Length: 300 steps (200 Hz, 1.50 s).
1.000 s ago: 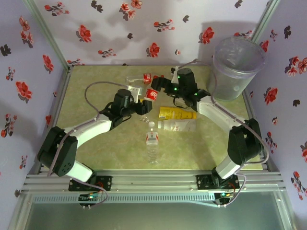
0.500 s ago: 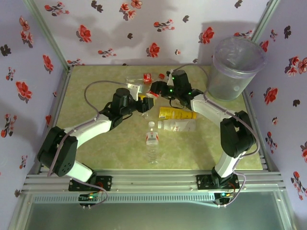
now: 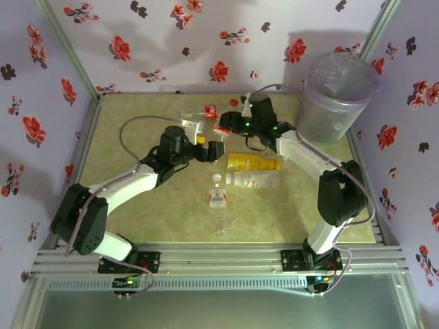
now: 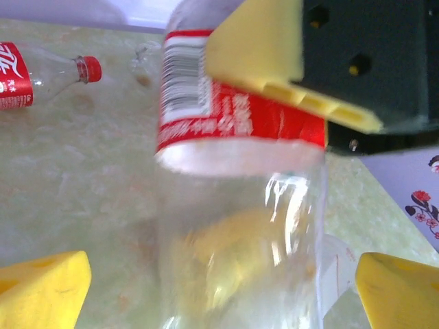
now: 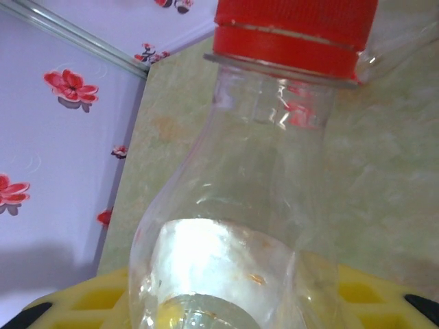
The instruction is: Put the plastic bottles in the bin
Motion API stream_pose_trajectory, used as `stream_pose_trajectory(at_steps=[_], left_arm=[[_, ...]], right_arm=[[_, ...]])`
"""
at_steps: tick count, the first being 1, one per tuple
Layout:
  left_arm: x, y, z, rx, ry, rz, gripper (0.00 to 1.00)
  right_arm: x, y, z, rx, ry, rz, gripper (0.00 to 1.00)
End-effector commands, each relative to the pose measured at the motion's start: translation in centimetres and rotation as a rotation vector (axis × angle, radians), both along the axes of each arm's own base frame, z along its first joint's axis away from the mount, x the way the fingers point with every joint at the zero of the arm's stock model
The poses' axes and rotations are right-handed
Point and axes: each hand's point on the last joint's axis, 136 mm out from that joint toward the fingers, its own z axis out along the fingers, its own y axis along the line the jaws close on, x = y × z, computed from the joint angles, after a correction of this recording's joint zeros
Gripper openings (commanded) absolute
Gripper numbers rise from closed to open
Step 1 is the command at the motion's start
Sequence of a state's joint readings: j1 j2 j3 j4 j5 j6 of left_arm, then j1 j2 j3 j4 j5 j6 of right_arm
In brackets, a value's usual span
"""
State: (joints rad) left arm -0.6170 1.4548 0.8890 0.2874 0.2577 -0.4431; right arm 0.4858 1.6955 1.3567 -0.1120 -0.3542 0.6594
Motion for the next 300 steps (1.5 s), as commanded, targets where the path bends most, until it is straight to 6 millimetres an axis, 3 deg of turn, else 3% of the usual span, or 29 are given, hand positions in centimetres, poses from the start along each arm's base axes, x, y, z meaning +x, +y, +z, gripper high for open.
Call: stream_pose_trajectory(at_steps=[1, 24, 79, 115, 148, 178, 216, 249, 300], left_arm=[[-1.2, 0.5, 3.7, -0.057, -0.044, -0.012, 1.00], [-2.2, 1.8, 3.6, -0.047, -0.009, 0.022, 1.00], [-3.4, 3.6, -0.9, -0.016, 0.145, 0.103, 1.00], [-3.6, 3.7, -3.5, -0.007, 0.240, 0.131, 1.00], [-3.6, 3.6, -5.2, 0.036, 0.316, 0.145, 1.00], [-3.9, 3.4, -6.0, 0.044, 0.339, 0.145, 1.00], [-3.9, 3.1, -6.0, 0.032, 0.336, 0.143, 1.00], [-4.0, 3.0, -6.0, 0.033, 0.332, 0.137, 1.00], [-4.1, 3.1, -6.1, 0.040, 0.331, 0.134, 1.00]], right_arm=[[1.3, -4.5, 6.8, -0.053, -0.175, -0.088, 0.38], [2.3, -10.0, 10.6, -0.155, -0.290, -0.220, 0.38], [2.0, -21.7, 19.8, -0.485, -0.620, -0.620, 0.36], [1.5, -27.2, 24.2, -0.554, -0.735, -0.843, 0.35], [1.4, -31.0, 26.7, -0.624, -0.803, -1.019, 0.35], [2.5, -32.9, 27.5, -0.708, -0.856, -1.094, 0.35], [4.8, -33.0, 27.3, -0.820, -0.917, -1.081, 0.35], [6.6, -32.0, 25.0, -0.899, -0.951, -1.004, 0.33], [8.5, -32.1, 20.8, -0.943, -0.920, -0.942, 0.32]])
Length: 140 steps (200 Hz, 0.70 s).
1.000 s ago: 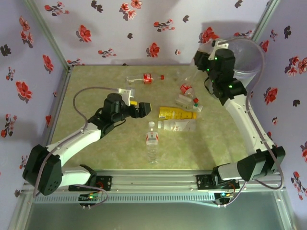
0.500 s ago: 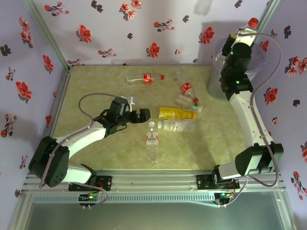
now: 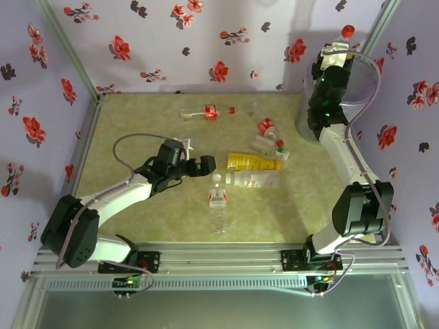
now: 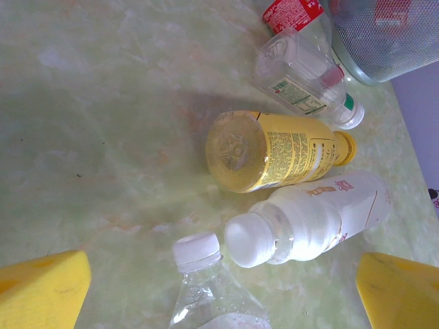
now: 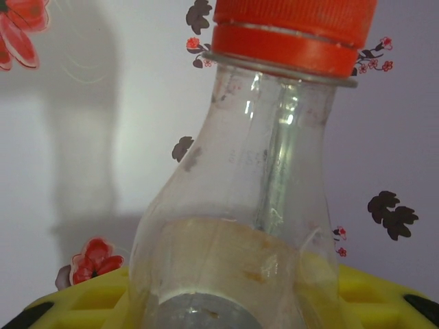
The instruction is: Put the plastic bottles in the bin
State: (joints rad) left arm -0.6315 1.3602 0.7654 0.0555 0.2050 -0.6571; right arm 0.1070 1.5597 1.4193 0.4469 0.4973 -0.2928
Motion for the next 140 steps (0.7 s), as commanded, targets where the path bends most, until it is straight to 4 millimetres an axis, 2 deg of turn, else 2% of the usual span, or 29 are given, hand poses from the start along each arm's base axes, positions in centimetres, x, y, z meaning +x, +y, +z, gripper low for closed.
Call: stream_pose_trajectory(at_steps=[1, 68, 140], left_arm=[[0.2, -0.4, 0.6, -0.009, -0.014, 0.005, 1.00], [0.5, -0.5, 0.1, -0.005, -0.006, 0.004, 1.00], [0.8, -0.8, -0.1, 0.004, -0.003, 0.001, 1.00]], right_arm=[[1.1, -0.3, -1.4, -0.034, 0.006, 0.001, 0.32], [2.2, -1.5, -6.1, 0.065, 0.108, 0.023, 0.37], [3.0, -2.9, -10.9, 0.194, 0.266, 0.053, 0.60]])
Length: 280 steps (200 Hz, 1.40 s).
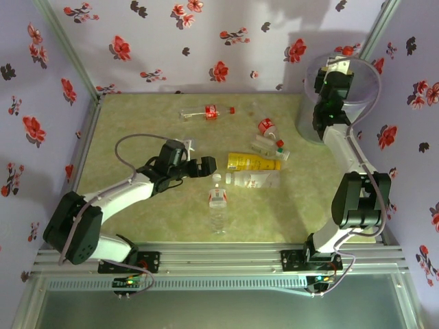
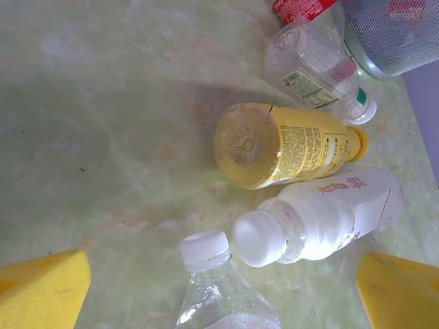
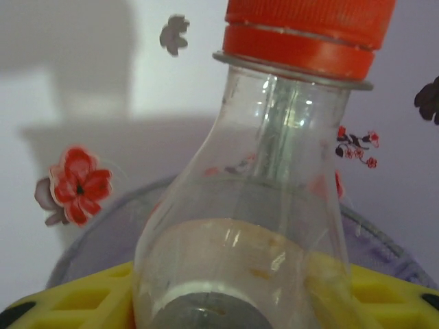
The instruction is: Put the plastic bottles in the bin
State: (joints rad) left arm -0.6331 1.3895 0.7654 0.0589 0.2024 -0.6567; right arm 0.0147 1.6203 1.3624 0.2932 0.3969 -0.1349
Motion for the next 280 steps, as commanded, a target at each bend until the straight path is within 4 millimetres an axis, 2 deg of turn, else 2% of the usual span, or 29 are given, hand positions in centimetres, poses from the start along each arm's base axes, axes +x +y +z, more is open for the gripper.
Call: stream_pose_trajectory(at_steps=[1, 37, 56, 99, 152, 176, 229, 253, 280], left_arm=[[0.7, -0.7, 1.0, -0.013, -0.024, 0.000, 1.00], [0.9, -0.9, 0.8, -0.012, -0.020, 0.000, 1.00], [0.9, -1.1, 0.9, -0.013, -0.020, -0.004, 1.00], [0.9, -1.3, 0.6, -0.008, -0.016, -0.011, 1.00], [1.1, -2.0, 0.4, -0.008, -0.010, -0.024, 1.00], [1.1, -2.3, 0.2, -0.007, 0.000, -0.026, 1.00], [-0.7, -0.8, -1.1, 0.122, 0.112, 0.017, 1.00], [-3.0, -0.5, -1.9, 0.188, 0.193, -0.008, 0.99], [-5.2, 0.1, -3.3, 0.254, 0.271, -0.026, 0.95]], right_arm=[[0.5, 0.0, -1.9, 0.076, 0.057, 0.027, 0.60], [0.8, -0.2, -2.6, 0.085, 0.106, 0.026, 0.68], [1.0, 0.1, -2.9, 0.095, 0.138, 0.044, 0.79], [0.3, 0.9, -1.3, 0.099, 0.186, 0.085, 0.92], [-2.1, 2.8, 0.9, 0.120, 0.258, 0.198, 0.93], [-2.9, 4.1, 0.9, 0.145, 0.304, 0.263, 0.92], [-7.3, 7.0, 0.9, 0.219, 0.365, 0.334, 0.90], [-9.6, 8.2, -0.6, 0.295, 0.406, 0.353, 0.91], [-12.3, 9.1, -3.7, 0.405, 0.475, 0.358, 0.91]])
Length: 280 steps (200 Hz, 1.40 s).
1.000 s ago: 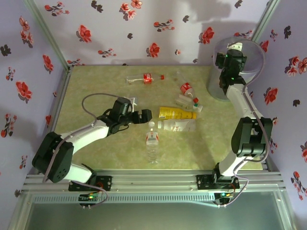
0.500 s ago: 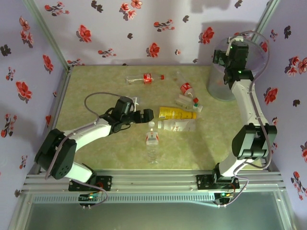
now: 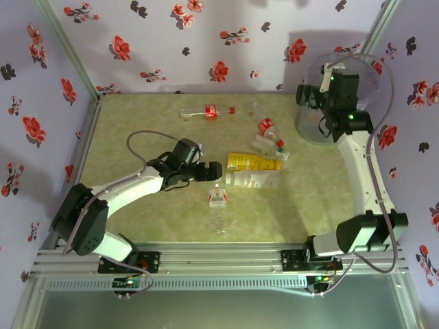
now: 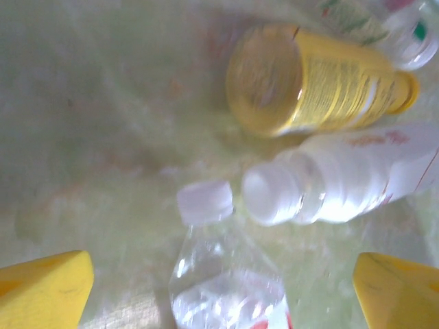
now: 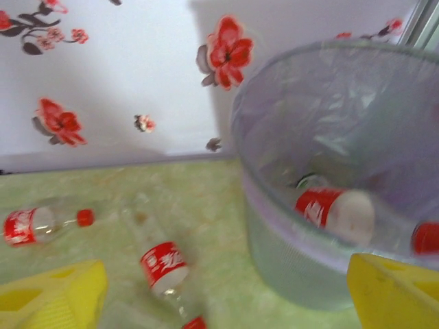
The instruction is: Put the plastic bottles in the bin
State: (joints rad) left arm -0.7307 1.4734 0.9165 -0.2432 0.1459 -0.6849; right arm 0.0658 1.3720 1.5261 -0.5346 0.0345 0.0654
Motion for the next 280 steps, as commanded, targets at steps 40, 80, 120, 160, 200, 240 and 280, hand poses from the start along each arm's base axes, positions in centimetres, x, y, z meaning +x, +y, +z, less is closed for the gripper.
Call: stream_pose_trajectory(at_steps=[40, 80, 120, 160, 200, 240, 280], left_arm=[[-3.4, 0.6, -2.0, 0.105, 0.150, -0.026, 0.92], [-5.5, -1.4, -2.2, 0.140, 0.210, -0.110, 1.00], [-6.5, -2.0, -3.9, 0.260, 0.246, -0.125, 1.00], [-6.5, -2.5, -5.3, 0.316, 0.273, -0.154, 0.96], [-5.9, -1.9, -6.2, 0.350, 0.274, -0.136, 0.84], [-4.3, -1.5, -5.3, 0.295, 0.240, -0.087, 0.72], [-1.9, 0.1, -3.2, 0.216, 0.189, -0.016, 0.66]], right_arm=[[-5.0, 2.3, -7.5, 0.196, 0.224, 0.021, 0.94], [-5.7, 1.5, -9.3, 0.158, 0.268, -0.016, 0.97], [-5.6, 1.8, -10.3, 0.176, 0.279, -0.017, 0.99], [-5.7, 2.0, -10.7, 0.180, 0.285, -0.005, 0.99], [-6.2, 2.7, -10.6, 0.211, 0.282, 0.030, 0.99], [-7.6, 5.2, -11.6, 0.296, 0.325, 0.143, 0.99], [-10.5, 9.9, -12.1, 0.455, 0.398, 0.363, 0.99]])
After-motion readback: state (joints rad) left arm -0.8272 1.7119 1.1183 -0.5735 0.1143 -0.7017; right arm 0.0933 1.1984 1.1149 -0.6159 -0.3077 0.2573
